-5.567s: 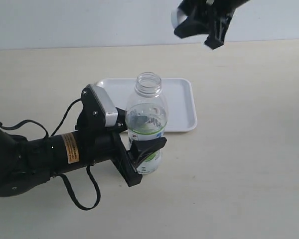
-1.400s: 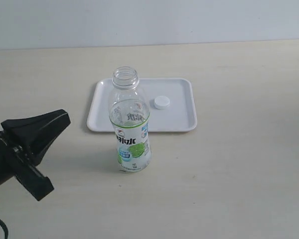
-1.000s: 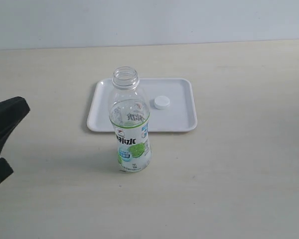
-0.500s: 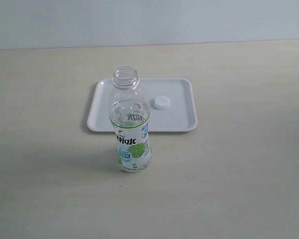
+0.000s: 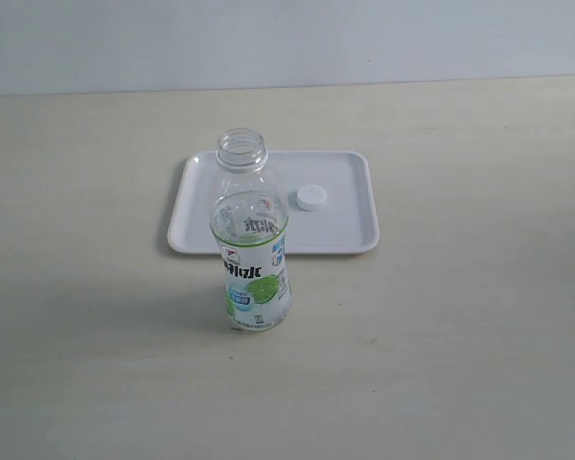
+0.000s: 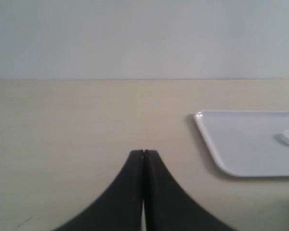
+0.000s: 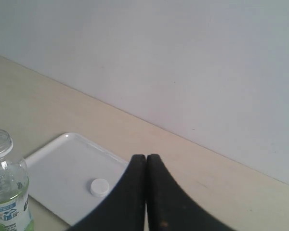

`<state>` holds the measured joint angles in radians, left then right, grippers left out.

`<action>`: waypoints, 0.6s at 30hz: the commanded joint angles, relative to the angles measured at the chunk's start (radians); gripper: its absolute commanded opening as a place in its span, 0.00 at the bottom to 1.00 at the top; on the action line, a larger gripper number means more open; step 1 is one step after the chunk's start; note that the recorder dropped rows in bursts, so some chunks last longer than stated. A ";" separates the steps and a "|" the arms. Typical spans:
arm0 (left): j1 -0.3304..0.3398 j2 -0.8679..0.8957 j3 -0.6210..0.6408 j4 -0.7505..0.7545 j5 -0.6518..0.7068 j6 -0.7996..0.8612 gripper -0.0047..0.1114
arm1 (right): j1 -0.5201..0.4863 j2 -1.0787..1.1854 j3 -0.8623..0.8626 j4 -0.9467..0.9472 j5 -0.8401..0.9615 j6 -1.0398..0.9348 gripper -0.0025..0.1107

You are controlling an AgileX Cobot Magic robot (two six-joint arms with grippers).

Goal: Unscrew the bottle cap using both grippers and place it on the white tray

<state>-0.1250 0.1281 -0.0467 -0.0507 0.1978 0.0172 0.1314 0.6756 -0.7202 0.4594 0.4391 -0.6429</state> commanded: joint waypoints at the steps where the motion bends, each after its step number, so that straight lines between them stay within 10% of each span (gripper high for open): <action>1: 0.048 -0.088 0.003 -0.004 0.094 0.035 0.04 | -0.006 -0.005 0.005 0.008 -0.012 0.002 0.02; 18: 0.046 -0.128 0.047 -0.006 0.155 0.030 0.04 | -0.006 -0.005 0.005 0.008 -0.012 0.002 0.02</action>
<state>-0.0805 0.0051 -0.0024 -0.0507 0.3780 0.0449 0.1314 0.6756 -0.7202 0.4594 0.4391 -0.6429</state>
